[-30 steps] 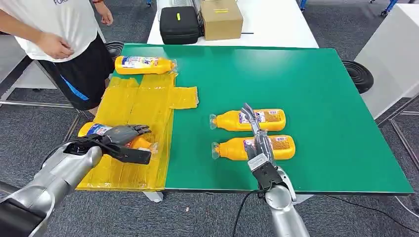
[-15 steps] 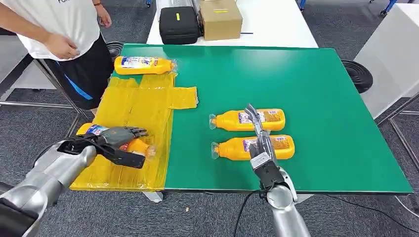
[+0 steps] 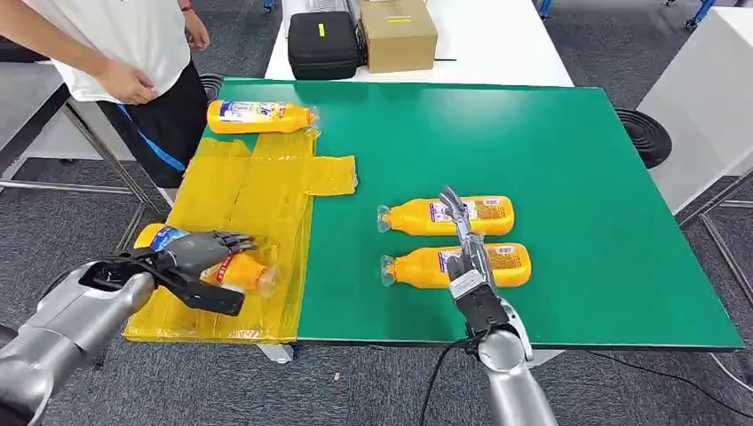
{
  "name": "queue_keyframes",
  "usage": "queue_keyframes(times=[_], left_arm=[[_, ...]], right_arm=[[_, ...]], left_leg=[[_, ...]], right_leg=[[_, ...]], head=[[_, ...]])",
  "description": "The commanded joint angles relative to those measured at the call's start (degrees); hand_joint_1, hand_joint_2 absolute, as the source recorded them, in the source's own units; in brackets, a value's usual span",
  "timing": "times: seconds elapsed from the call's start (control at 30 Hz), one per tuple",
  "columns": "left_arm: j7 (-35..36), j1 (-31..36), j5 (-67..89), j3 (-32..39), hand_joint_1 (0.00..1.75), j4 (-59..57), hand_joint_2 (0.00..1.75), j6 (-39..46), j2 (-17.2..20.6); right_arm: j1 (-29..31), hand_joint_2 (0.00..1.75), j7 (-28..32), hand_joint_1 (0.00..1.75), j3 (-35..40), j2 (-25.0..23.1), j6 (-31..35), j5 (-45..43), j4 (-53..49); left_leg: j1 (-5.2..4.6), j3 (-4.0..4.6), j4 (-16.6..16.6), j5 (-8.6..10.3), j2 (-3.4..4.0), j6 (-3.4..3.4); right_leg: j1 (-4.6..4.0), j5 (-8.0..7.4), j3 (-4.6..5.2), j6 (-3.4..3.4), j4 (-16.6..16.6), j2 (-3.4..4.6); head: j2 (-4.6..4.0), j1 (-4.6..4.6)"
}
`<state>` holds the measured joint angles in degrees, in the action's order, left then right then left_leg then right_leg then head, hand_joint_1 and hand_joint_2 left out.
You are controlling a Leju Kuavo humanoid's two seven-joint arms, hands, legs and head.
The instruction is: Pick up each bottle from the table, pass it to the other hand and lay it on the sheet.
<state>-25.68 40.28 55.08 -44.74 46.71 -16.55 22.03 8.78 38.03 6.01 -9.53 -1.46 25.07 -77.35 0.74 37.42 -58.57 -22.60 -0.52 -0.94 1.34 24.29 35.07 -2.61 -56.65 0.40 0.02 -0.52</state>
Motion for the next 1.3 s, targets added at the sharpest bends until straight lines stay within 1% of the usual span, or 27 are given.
queue_keyframes(times=[0.03, 0.1, 0.2, 0.3, 0.33, 0.37, 0.4, 0.43, 0.53, 0.57, 0.63, 0.7, 0.73, 0.83, 0.87, 0.9, 0.93, 1.0, 1.03, 1.1, 1.13, 1.23, 1.27, 1.3], left_arm=[[-0.7, -0.3, -3.1, -1.9, 0.00, 4.2, 0.00, -0.6, 3.0], [-0.8, -0.1, -3.7, -2.0, 0.00, 5.0, 0.00, -0.4, 3.6], [-0.8, -0.1, -3.7, -1.9, 0.00, 5.0, 0.00, -0.4, 3.6], [-0.8, -0.1, -3.7, -1.9, 0.00, 5.0, 0.00, -0.4, 3.6], [-0.8, 0.0, -3.7, -2.0, 0.00, 5.1, 0.00, -0.3, 3.5], [-1.1, -0.1, -4.3, -1.7, 0.00, 5.0, 0.00, -0.4, 3.4], [-1.9, -0.3, -5.1, -1.3, 0.00, 5.6, 0.00, 0.5, 3.6], [-2.3, -0.5, -5.9, -0.9, 0.00, 6.1, 1.75, 1.1, 3.6], [-2.9, -1.8, -6.9, 0.2, 0.00, 7.3, 1.75, 3.6, 3.1], [-3.3, -3.0, -7.2, 1.5, 0.00, 7.5, 1.75, 5.5, 2.1], [-3.1, -3.3, -6.1, 1.9, 0.00, 6.9, 1.75, 7.3, 0.4], [-3.1, -3.4, -6.2, 2.4, 0.00, 6.8, 1.75, 8.1, -0.3], [-3.4, -4.2, -7.0, 3.6, 0.00, 7.6, 1.75, 9.2, -0.4], [-4.1, -6.9, -8.1, 6.1, 0.00, 10.5, 1.75, 11.5, -0.3], [-4.1, -7.2, -8.1, 6.2, 0.00, 10.7, 1.75, 11.6, -0.3], [-4.1, -7.5, -8.1, 6.3, 0.00, 11.1, 1.75, 11.7, -0.4], [-4.1, -7.5, -8.1, 6.3, 0.00, 11.1, 1.75, 11.7, -0.4], [-4.1, -7.5, -8.1, 6.3, 0.00, 11.1, 1.75, 11.7, -0.4], [-4.1, -7.5, -8.1, 6.3, 0.00, 11.1, 1.75, 11.7, -0.4], [-4.2, -7.4, -8.1, 6.3, 0.00, 11.2, 1.75, 11.7, -0.4], [-4.2, -7.4, -8.1, 6.3, 0.00, 11.2, 1.75, 11.7, -0.4], [-4.2, -7.4, -8.1, 6.3, 0.00, 11.2, 1.75, 11.7, -0.4], [-4.2, -7.4, -8.1, 6.3, 0.00, 11.2, 1.75, 11.7, -0.4], [-4.2, -7.4, -8.1, 6.3, 0.00, 11.2, 1.75, 11.7, -0.4]], right_arm=[[2.2, 0.00, 0.1, 0.00, -0.8, -0.5, 0.1, -0.3, 4.2], [2.1, 0.00, 0.1, 0.00, -0.9, -0.6, 0.1, -0.4, 4.5], [2.1, 0.00, 0.1, 0.00, -0.9, -0.6, 0.1, -0.4, 4.6], [2.1, 0.00, 0.1, 0.00, -0.9, -0.6, 0.1, -0.4, 4.6], [2.2, 0.00, 0.0, 0.00, -0.9, -0.6, 0.1, -0.4, 4.7], [2.2, 0.00, 0.1, 0.00, -0.9, -0.6, 0.1, -0.4, 4.7], [2.3, 0.00, 0.0, 0.00, -0.9, -0.6, 0.0, -0.4, 5.0], [2.5, 0.00, 0.0, 0.00, -1.0, -0.6, 0.0, -0.4, 5.1], [2.7, 0.00, 0.0, 0.00, -1.0, -0.6, -0.1, -0.4, 5.4], [2.5, 0.00, 0.0, 0.00, -1.1, -0.6, 0.0, -0.4, 5.3], [2.2, 0.00, -0.1, 0.00, -1.2, -0.5, -0.1, -0.3, 4.9], [1.8, 0.00, -0.3, 0.00, -1.3, -0.6, -0.2, -0.1, 4.6], [1.7, 0.00, -0.4, 0.00, -1.2, -0.6, -0.4, 0.2, 4.5], [2.3, 0.00, -0.9, 0.00, -0.8, -0.4, -0.7, 1.1, 5.0], [2.5, 0.00, -1.0, 0.00, -0.8, -0.4, -0.7, 1.2, 5.0], [2.7, 0.00, -1.0, 0.00, -0.8, -0.5, -0.7, 1.2, 5.2], [2.7, 0.00, -1.0, 0.00, -0.8, -0.5, -0.7, 1.2, 5.2], [2.7, 0.00, -1.0, 0.00, -0.8, -0.5, -0.7, 1.2, 5.2], [2.7, 0.00, -1.0, 0.00, -0.8, -0.5, -0.7, 1.2, 5.2], [2.7, 0.00, -1.0, 0.00, -0.8, -0.4, -0.7, 1.2, 5.2], [2.7, 0.00, -1.0, 0.00, -0.8, -0.4, -0.7, 1.2, 5.2], [2.7, 0.00, -1.0, 0.00, -0.8, -0.4, -0.7, 1.2, 5.2], [2.7, 0.00, -1.0, 0.00, -0.8, -0.4, -0.7, 1.2, 5.2], [2.7, 0.00, -1.0, 0.00, -0.8, -0.4, -0.7, 1.2, 5.2]], left_leg=[[0.04, -0.31, 0.0, -0.14, 0.15, 0.01], [0.02, -0.16, 0.0, -0.08, 0.13, 0.01], [0.07, -0.31, 0.0, -0.16, 0.15, 0.01], [0.03, -0.16, 0.0, -0.07, 0.05, 0.00], [0.06, -0.33, 0.0, -0.15, 0.10, 0.01], [0.05, -0.18, 0.0, -0.09, 0.09, 0.00], [0.06, -0.36, 0.0, -0.15, 0.12, 0.00], [0.04, -0.17, 0.0, -0.07, 0.09, 0.00], [0.05, -0.26, 0.0, -0.11, 0.09, 0.00], [0.01, -0.17, 0.0, -0.06, 0.08, 0.00], [0.03, -0.32, 0.1, -0.11, 0.07, 0.00], [0.01, -0.22, 0.1, -0.06, -0.01, -0.01], [0.03, -0.33, 0.0, -0.11, -0.02, 0.00], [0.02, -0.21, 0.1, -0.06, 0.00, 0.00], [0.03, -0.32, 0.1, -0.10, 0.01, 0.00], [0.00, -0.24, 0.1, -0.08, 0.08, -0.01], [0.02, -0.35, 0.0, -0.13, 0.11, -0.01], [0.01, -0.17, 0.0, -0.06, 0.04, 0.00], [0.04, -0.32, 0.0, -0.12, 0.04, 0.00], [0.03, -0.16, 0.0, -0.06, 0.01, 0.00], [0.04, -0.27, 0.0, -0.10, 0.02, 0.00], [0.02, -0.11, 0.0, -0.04, 0.03, 0.00], [0.03, -0.23, 0.0, -0.08, 0.03, 0.00], [0.01, -0.16, 0.0, -0.05, 0.02, 0.00]], right_leg=[[-0.08, 0.09, -0.29, 0.16, 0.1, 0.06], [-0.04, 0.04, -0.13, 0.10, 0.0, 0.08], [-0.10, 0.10, -0.30, 0.16, 0.0, 0.06], [-0.05, 0.05, -0.16, 0.10, 0.0, 0.00], [-0.09, 0.11, -0.33, 0.16, 0.0, 0.01], [-0.07, 0.05, -0.18, 0.11, 0.0, 0.03], [-0.10, 0.10, -0.36, 0.18, 0.1, 0.03], [-0.06, 0.04, -0.16, 0.10, 0.0, 0.03], [-0.07, 0.07, -0.26, 0.14, 0.0, 0.02], [-0.03, 0.04, -0.17, 0.10, 0.1, 0.02], [-0.06, 0.08, -0.32, 0.13, 0.1, 0.00], [-0.04, 0.07, -0.24, 0.10, 0.1, -0.07], [-0.06, 0.11, -0.35, 0.14, 0.1, -0.10], [-0.04, 0.06, -0.20, 0.10, 0.1, -0.06], [-0.06, 0.10, -0.32, 0.14, 0.1, -0.07], [-0.02, 0.06, -0.21, 0.10, 0.1, 0.02], [-0.06, 0.09, -0.33, 0.15, 0.1, 0.03], [-0.03, 0.05, -0.14, 0.09, 0.1, -0.02], [-0.07, 0.10, -0.31, 0.15, 0.1, -0.05], [-0.05, 0.05, -0.14, 0.10, 0.1, -0.05], [-0.07, 0.10, -0.27, 0.14, 0.1, -0.07], [-0.03, 0.03, -0.09, 0.08, 0.0, -0.02], [-0.06, 0.07, -0.23, 0.12, 0.1, -0.05], [-0.03, 0.05, -0.15, 0.10, 0.1, -0.05]], head=[[0.00, 0.00], [0.00, -0.02], [0.00, -0.02], [0.00, 0.00], [0.00, 0.00], [0.00, 0.00], [0.00, 0.00], [0.00, 0.00], [0.00, 0.00], [0.00, 0.00], [0.00, 0.00], [0.00, -0.02], [0.00, 0.00], [0.00, 0.00], [0.00, 0.00], [0.00, 0.00], [0.00, -0.02], [0.00, -0.02], [0.00, 0.00], [0.00, 0.00], [0.00, -0.02], [0.00, 0.00], [0.00, 0.00], [0.00, 0.00]])
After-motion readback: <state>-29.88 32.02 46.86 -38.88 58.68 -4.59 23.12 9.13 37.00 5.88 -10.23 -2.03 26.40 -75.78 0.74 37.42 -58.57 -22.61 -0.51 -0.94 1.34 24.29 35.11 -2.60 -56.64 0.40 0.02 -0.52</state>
